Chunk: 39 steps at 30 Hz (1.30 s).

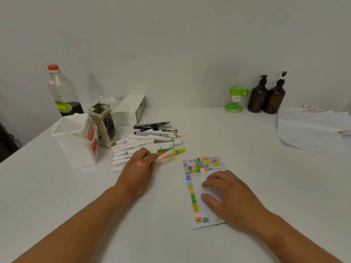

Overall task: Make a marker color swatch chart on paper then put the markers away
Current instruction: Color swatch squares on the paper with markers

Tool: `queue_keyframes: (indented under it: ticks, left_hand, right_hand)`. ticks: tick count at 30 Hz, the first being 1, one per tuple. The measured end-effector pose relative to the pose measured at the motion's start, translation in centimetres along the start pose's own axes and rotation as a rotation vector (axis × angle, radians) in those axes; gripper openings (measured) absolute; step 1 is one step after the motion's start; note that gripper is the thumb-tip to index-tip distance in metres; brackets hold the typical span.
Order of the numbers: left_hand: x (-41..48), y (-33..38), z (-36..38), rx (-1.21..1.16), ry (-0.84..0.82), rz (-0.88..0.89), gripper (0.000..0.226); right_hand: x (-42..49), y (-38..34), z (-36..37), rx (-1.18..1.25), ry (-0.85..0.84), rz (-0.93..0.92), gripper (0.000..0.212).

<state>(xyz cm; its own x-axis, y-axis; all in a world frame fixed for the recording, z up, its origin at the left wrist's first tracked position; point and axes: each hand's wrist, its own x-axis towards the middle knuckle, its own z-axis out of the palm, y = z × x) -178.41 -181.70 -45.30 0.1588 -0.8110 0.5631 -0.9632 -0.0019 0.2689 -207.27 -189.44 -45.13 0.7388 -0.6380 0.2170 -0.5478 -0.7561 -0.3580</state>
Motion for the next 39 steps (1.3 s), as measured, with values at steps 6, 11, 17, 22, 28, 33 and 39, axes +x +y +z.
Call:
queue_keyframes:
  ticks: [6, 11, 17, 22, 28, 33, 39]
  left_hand:
    - [1.1, 5.2, 0.0, -0.766, -0.001, -0.341, 0.016]
    - [1.9, 7.7, 2.3, -1.403, -0.114, -0.56, 0.021]
    - [2.6, 5.9, 3.6, -1.584, -0.126, -0.612, 0.02]
    - [3.9, 5.0, 3.8, -0.915, -0.072, -0.455, 0.015]
    - [3.5, 6.3, 5.8, -0.428, -0.178, -0.027, 0.036]
    - [3.5, 7.0, 5.3, -0.457, -0.236, 0.088, 0.033]
    - [3.5, 7.5, 5.1, -0.423, -0.253, 0.104, 0.03]
  right_hand:
    - [2.7, -0.8, -1.9, 0.329, 0.203, 0.151, 0.014]
    - [4.5, -1.9, -1.3, 0.489, 0.074, 0.144, 0.028]
    - [5.9, 1.0, -1.0, 0.672, 0.149, 0.223, 0.018]
    - [8.3, 3.1, -2.8, 0.806, 0.11, 0.201, 0.029]
    - [8.6, 3.2, -1.7, 0.939, 0.125, 0.133, 0.013]
    - [8.1, 1.9, -0.6, 0.916, 0.139, 0.032, 0.009]
    - [7.6, 2.0, -0.4, 0.956, 0.128, 0.026, 0.008]
